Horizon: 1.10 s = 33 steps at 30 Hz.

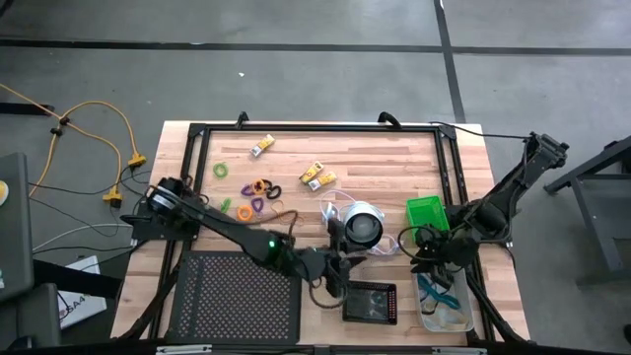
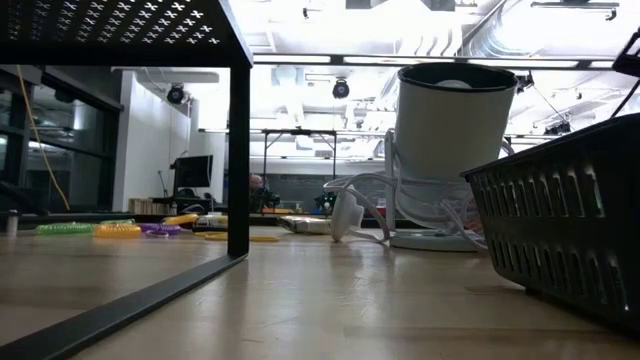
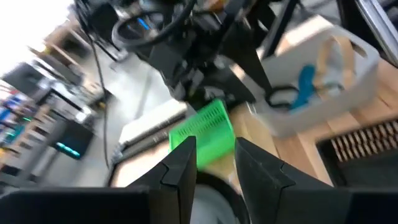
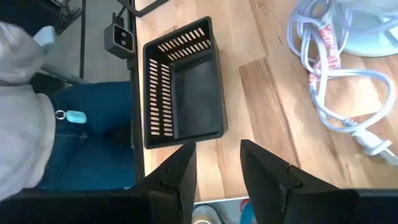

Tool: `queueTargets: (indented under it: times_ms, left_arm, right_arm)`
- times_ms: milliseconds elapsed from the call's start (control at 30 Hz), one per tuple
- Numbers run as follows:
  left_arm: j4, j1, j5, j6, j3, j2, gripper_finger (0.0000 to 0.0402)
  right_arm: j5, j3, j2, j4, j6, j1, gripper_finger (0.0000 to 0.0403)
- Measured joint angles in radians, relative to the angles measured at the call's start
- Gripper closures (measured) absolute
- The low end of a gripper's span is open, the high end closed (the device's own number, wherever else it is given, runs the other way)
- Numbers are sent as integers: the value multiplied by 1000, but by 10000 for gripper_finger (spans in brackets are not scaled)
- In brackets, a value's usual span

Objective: Pick & Place Office Desk Supplies
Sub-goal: Put the yellow rubberband into the gray bin

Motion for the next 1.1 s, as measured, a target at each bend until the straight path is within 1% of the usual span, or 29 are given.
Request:
queueTargets:
  times_ms: [133,267,367,433,533,700,867,1100]
  left_arm:
    - [-183,40,122,-73,0,-81,297]
    - [-340,93,276,-155,0,-160,297]
    - [-424,142,386,-214,1,-194,297]
    - [-480,173,427,-252,1,-199,297]
    - [-575,213,434,-291,-2,-198,297]
    - [-598,266,434,-342,-23,-197,297]
    - [-602,283,433,-358,-23,-197,297]
    - [-703,285,417,-385,-23,-197,297]
  right_arm:
    - [0,0,0,-13,-44,-12,291]
    - [1,0,1,-11,-83,-20,291]
    - [4,0,1,-7,-85,-20,291]
    - [5,0,2,1,-85,-20,291]
    - [8,0,3,1,-85,-20,291]
    - [8,0,3,8,-85,-20,291]
    - [8,0,3,7,-85,-20,291]
    - [8,0,3,7,-85,-20,291]
